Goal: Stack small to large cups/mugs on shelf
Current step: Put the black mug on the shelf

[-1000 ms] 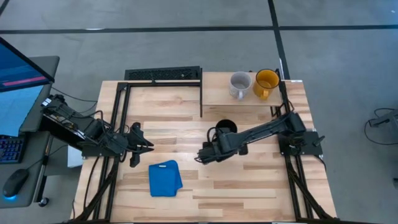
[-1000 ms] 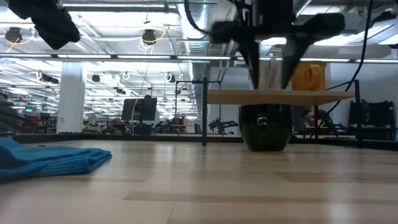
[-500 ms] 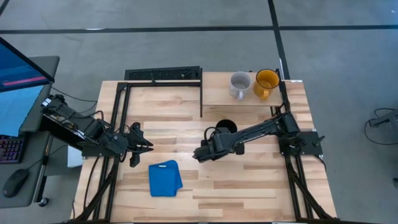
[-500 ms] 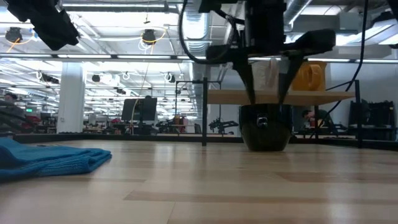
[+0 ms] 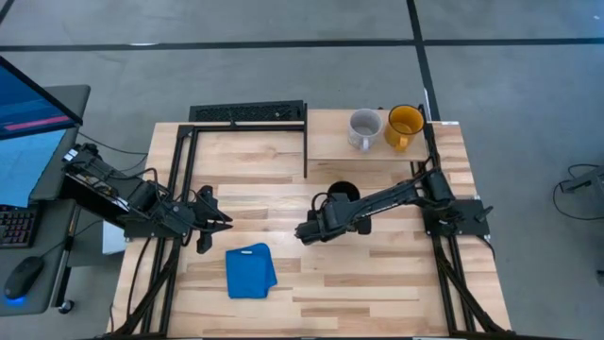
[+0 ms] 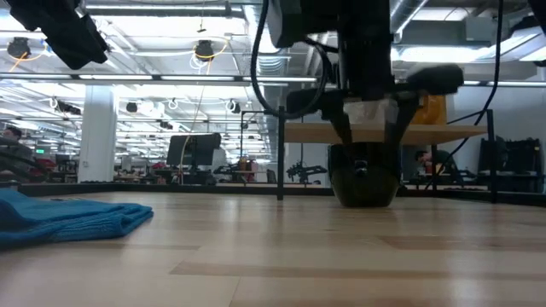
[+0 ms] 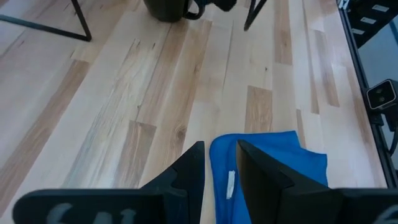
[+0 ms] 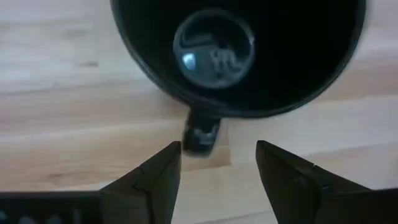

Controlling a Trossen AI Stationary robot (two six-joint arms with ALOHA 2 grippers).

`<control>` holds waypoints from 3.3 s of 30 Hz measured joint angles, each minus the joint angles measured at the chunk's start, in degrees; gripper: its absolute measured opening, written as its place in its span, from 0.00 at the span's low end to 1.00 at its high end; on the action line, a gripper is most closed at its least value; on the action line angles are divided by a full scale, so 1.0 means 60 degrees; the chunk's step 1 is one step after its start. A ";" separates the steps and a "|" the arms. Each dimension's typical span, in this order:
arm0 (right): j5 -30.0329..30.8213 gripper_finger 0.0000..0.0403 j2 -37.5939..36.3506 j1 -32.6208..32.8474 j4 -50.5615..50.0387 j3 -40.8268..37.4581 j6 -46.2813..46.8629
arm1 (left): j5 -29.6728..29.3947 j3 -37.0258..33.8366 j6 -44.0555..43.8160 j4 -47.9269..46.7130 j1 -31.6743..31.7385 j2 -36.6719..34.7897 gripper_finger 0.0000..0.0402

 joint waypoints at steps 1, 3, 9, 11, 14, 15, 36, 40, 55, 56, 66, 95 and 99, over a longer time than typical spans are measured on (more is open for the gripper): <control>-0.0138 0.57 0.0000 0.0029 0.0240 -0.0138 0.0043 | 0.0000 0.0000 -0.0002 -0.0027 0.0000 0.0000 0.20; -0.0176 0.57 0.0000 0.0142 0.0834 -0.0311 0.0083 | 0.0000 0.0000 -0.0004 -0.0082 0.0000 0.0000 0.20; -0.0052 0.57 0.0000 0.0256 0.1373 -0.0518 0.0249 | 0.0000 0.0000 0.0007 -0.0124 0.0000 0.0000 0.20; 0.0041 0.57 0.0000 0.0221 0.1231 -0.0544 0.0263 | 0.0000 0.0000 0.0004 -0.0124 0.0000 0.0000 0.20; 0.0064 0.57 -0.0004 0.0107 0.1129 -0.0544 0.0260 | 0.0000 0.0000 0.0000 -0.0124 0.0000 0.0000 0.20; 0.0064 0.57 -0.0004 0.0085 0.1187 -0.0544 0.0244 | 0.0000 0.0000 0.0000 -0.0124 0.0000 0.0000 0.20; 0.0098 0.57 -0.0007 -0.0279 0.1238 -0.0544 -0.0106 | -0.0004 0.0000 -0.0197 -0.0124 0.0000 0.0000 0.20; 0.0086 0.57 -0.0011 -0.0327 0.1678 -0.0540 -0.0776 | -0.0004 0.0000 -0.0197 -0.0124 0.0000 0.0000 0.20; 0.0405 0.57 -0.0011 -0.0385 0.1450 -0.0533 0.1902 | -0.0005 0.0000 -0.0346 -0.0126 0.0000 0.0000 0.20; 0.0501 0.57 -0.0011 -0.0375 0.1403 -0.0533 0.2085 | -0.0004 0.0000 -0.0346 -0.0124 0.0000 0.0000 0.20; 0.0549 0.57 -0.0015 -0.0257 0.0335 -0.0533 0.2958 | -0.0004 0.0000 -0.0433 -0.0127 0.0000 0.0000 0.20; 0.0549 0.57 -0.0015 -0.0181 0.0719 -0.0533 0.1463 | -0.0007 0.0000 -0.0412 -0.0124 0.0000 0.0000 0.20; 0.0553 0.57 -0.0015 -0.0201 0.0753 -0.0533 0.1161 | -0.0010 0.0000 -0.0412 -0.0124 0.0001 0.0000 0.20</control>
